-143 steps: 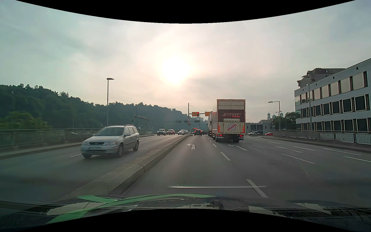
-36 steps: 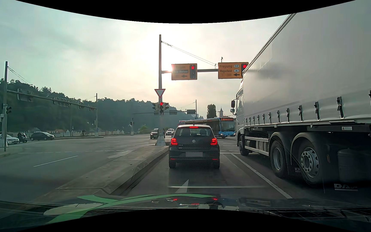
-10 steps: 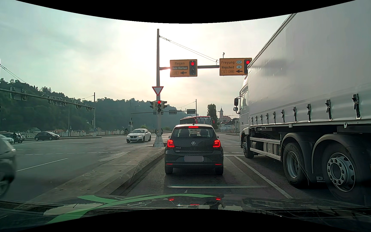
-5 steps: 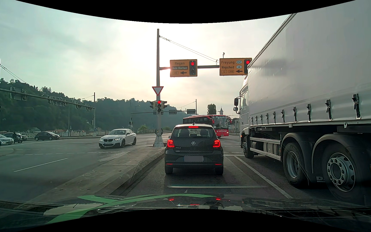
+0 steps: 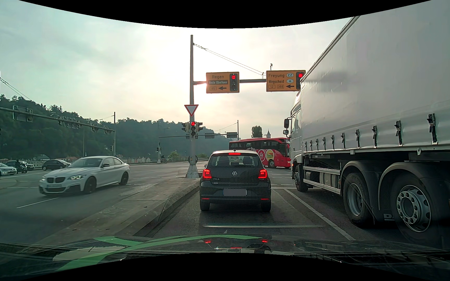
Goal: Follow the waypoints while adhering to traffic rules and regulations
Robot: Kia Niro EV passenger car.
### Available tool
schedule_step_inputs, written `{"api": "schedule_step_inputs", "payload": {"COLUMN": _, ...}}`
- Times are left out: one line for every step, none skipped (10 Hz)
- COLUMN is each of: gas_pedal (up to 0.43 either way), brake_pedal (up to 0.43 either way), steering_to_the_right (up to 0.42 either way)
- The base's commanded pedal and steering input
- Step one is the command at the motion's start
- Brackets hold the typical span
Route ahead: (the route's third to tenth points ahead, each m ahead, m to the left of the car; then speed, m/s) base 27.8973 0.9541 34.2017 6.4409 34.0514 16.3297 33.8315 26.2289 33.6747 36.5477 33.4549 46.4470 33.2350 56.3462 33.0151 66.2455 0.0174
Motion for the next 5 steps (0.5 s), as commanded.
{"api": "schedule_step_inputs", "payload": {"gas_pedal": 0.0, "brake_pedal": 0.299, "steering_to_the_right": 0.003}}
{"api": "schedule_step_inputs", "payload": {"gas_pedal": 0.0, "brake_pedal": 0.299, "steering_to_the_right": 0.003}}
{"api": "schedule_step_inputs", "payload": {"gas_pedal": 0.0, "brake_pedal": 0.299, "steering_to_the_right": 0.002}}
{"api": "schedule_step_inputs", "payload": {"gas_pedal": 0.0, "brake_pedal": 0.299, "steering_to_the_right": 0.002}}
{"api": "schedule_step_inputs", "payload": {"gas_pedal": 0.0, "brake_pedal": 0.299, "steering_to_the_right": 0.003}}
